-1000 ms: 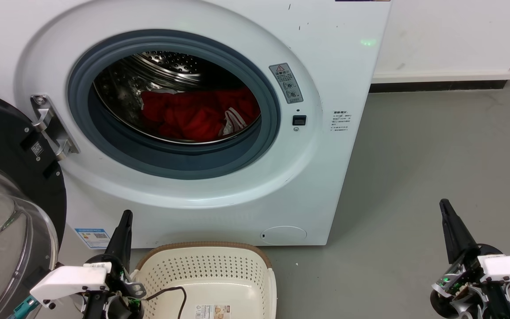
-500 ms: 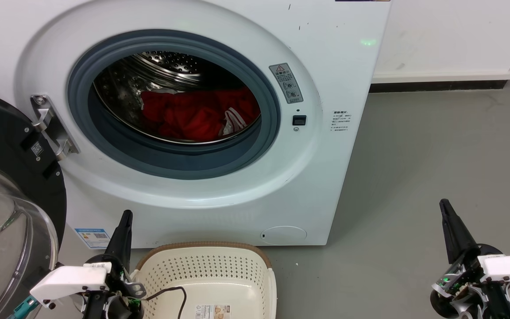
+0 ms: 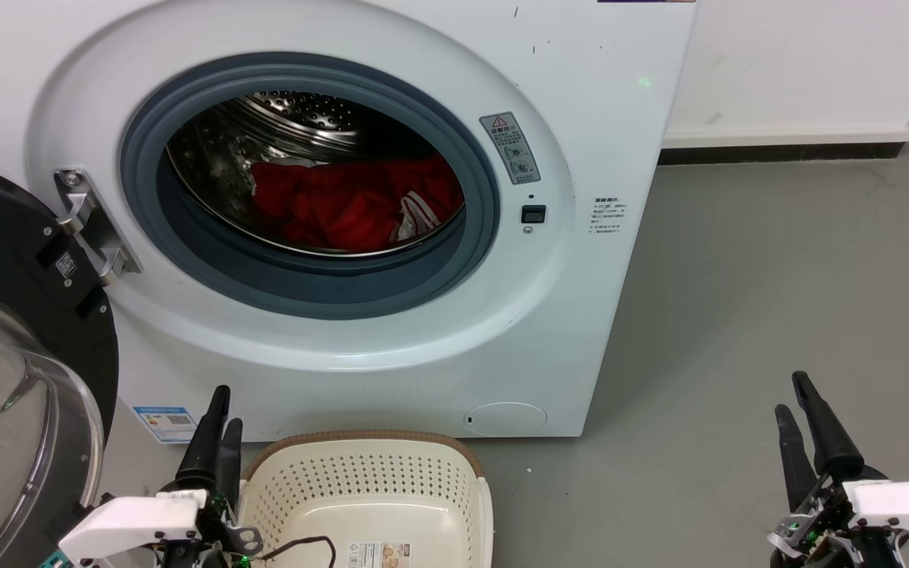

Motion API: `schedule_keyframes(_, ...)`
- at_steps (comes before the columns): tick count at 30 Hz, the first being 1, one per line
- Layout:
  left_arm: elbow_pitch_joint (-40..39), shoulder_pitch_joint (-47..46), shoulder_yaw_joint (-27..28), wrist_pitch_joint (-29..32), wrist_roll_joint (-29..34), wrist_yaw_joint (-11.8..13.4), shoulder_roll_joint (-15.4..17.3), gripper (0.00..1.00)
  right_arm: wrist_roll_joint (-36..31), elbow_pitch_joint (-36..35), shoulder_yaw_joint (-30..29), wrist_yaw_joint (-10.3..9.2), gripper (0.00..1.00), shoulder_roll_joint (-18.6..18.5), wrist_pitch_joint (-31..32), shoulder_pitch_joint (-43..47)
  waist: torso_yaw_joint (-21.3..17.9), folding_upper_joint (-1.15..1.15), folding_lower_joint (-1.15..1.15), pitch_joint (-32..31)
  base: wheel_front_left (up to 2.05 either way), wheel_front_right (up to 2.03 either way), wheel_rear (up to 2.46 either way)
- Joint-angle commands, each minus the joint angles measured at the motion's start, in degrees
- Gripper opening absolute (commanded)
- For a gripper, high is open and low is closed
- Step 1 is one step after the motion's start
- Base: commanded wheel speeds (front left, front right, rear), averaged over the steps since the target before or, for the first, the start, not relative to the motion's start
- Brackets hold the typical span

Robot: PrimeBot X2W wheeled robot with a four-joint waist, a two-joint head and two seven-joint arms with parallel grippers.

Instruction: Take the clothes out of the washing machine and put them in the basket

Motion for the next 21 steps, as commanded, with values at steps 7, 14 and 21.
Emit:
schedule_keyframes(7,-3.6,-0.6,0.6,-2.2,7.2,0.8,0.2,1.00,-9.1,-4.3,-0.4,0.00,1.00,-0.2,-2.3,0.1,-0.1,0.00,0.00,0.1,0.00,0.00,0.00)
schedule_keyframes(14,-6.4,0.0,-0.4,-4.0,16.5,2.7,0.2,1.00,-18.0,-7.2,-0.2,0.00,1.00,-0.2,-4.1,1.0,-0.2,0.00,0.00,0.2,0.00,0.00,0.00)
schedule_keyframes(21,-8.3,0.7,-2.0,-5.7,26.1,4.6,0.2,1.00,-28.5,-9.8,0.4,0.00,1.00,-0.2,-5.8,1.9,-0.3,0.00,0.00,0.2,0.00,0.00,0.00)
